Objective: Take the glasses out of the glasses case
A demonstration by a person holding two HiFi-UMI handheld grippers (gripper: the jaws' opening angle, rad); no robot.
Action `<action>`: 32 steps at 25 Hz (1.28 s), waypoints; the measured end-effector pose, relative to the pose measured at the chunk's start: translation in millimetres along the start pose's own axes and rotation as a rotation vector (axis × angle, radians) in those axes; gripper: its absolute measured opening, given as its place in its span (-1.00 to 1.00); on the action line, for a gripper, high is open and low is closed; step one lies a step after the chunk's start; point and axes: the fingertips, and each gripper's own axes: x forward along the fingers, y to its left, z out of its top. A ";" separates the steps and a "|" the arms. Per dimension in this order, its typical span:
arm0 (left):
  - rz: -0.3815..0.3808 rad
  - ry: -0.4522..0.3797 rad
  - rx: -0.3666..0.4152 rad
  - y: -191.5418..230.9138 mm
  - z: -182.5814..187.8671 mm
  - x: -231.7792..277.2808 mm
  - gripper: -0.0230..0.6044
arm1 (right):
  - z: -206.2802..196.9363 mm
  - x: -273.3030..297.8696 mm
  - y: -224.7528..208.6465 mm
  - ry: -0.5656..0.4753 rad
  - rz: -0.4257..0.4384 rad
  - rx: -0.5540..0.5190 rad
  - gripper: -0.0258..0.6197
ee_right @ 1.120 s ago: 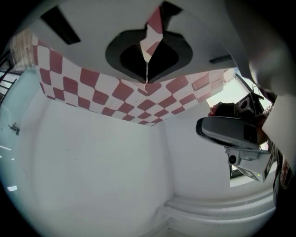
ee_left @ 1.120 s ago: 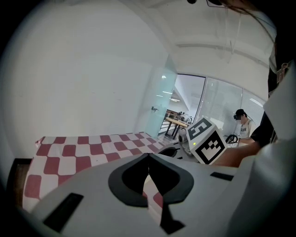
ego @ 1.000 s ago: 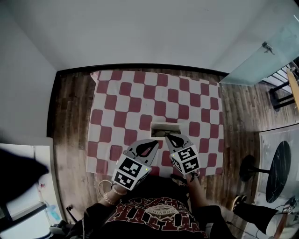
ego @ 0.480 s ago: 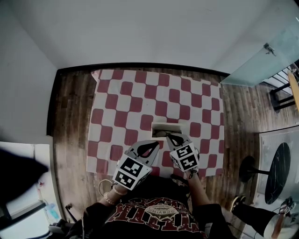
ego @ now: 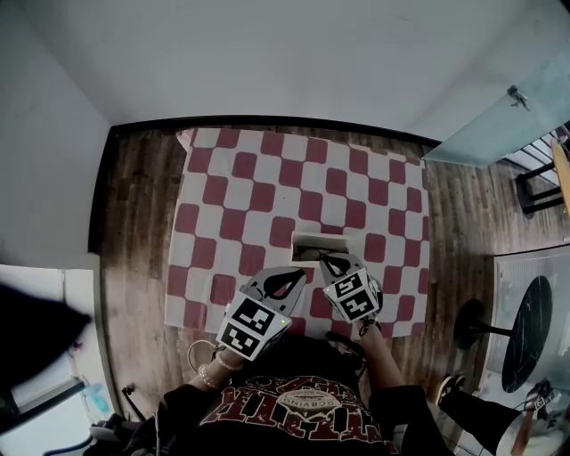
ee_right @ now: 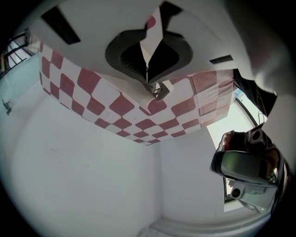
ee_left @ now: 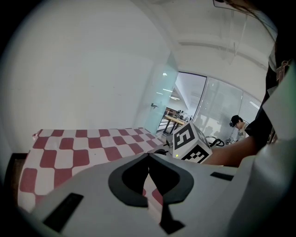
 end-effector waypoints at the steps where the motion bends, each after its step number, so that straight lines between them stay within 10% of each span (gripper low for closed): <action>1: 0.000 0.001 -0.001 0.4 -0.5 0.0 -0.90 | -1.0 0.9 -0.6 0.011 -0.002 -0.013 -0.84; 32: 0.015 0.000 -0.069 19.0 -17.1 -3.4 -0.90 | -28.1 30.8 -1.6 0.319 -0.033 -0.622 -0.84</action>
